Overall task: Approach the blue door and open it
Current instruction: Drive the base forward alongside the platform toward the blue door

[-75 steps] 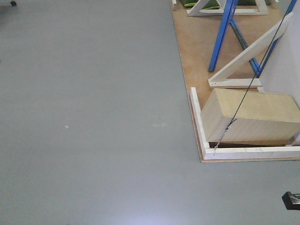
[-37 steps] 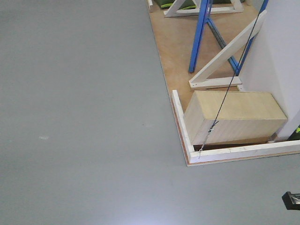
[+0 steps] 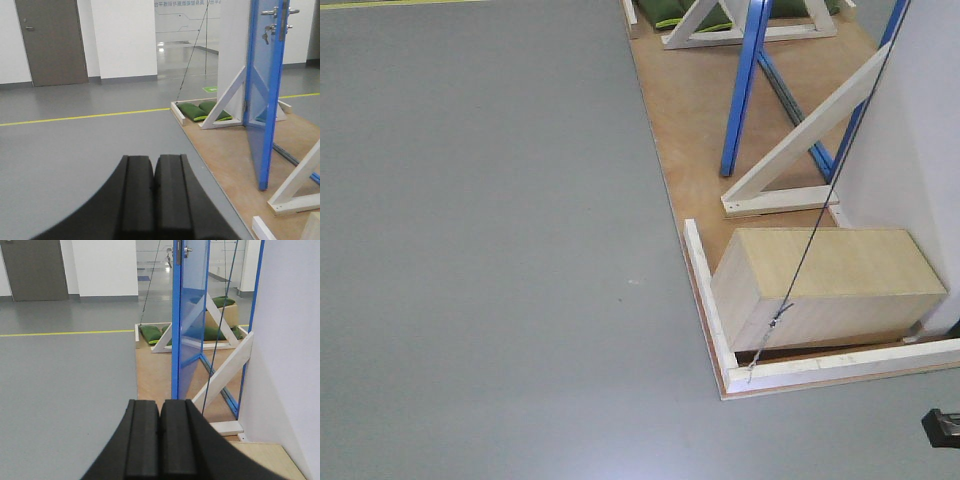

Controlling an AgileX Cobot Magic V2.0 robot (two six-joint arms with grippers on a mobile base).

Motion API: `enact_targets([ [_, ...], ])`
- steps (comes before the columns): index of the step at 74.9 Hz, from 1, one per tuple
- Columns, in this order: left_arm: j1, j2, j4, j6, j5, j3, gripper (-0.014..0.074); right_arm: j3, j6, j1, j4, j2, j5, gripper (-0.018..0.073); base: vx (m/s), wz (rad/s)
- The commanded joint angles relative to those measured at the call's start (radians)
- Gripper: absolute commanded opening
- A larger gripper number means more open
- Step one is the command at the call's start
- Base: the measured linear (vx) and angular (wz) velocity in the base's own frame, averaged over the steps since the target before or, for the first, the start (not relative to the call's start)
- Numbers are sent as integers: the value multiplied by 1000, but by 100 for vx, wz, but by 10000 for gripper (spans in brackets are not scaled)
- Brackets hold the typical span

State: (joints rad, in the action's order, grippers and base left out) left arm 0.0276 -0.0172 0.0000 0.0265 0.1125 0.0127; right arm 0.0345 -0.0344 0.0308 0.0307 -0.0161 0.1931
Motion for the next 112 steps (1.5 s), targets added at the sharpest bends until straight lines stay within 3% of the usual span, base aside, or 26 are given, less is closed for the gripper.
enact_targets([
  [1,5,-10,-13,-10,-83,-34,69,0,3,-7,10,-3,-83,-1,31,8],
  [112,5,-10,-13,-10,-83,-34,69,0,3,-7,10,-3,-83,-1,38,9],
])
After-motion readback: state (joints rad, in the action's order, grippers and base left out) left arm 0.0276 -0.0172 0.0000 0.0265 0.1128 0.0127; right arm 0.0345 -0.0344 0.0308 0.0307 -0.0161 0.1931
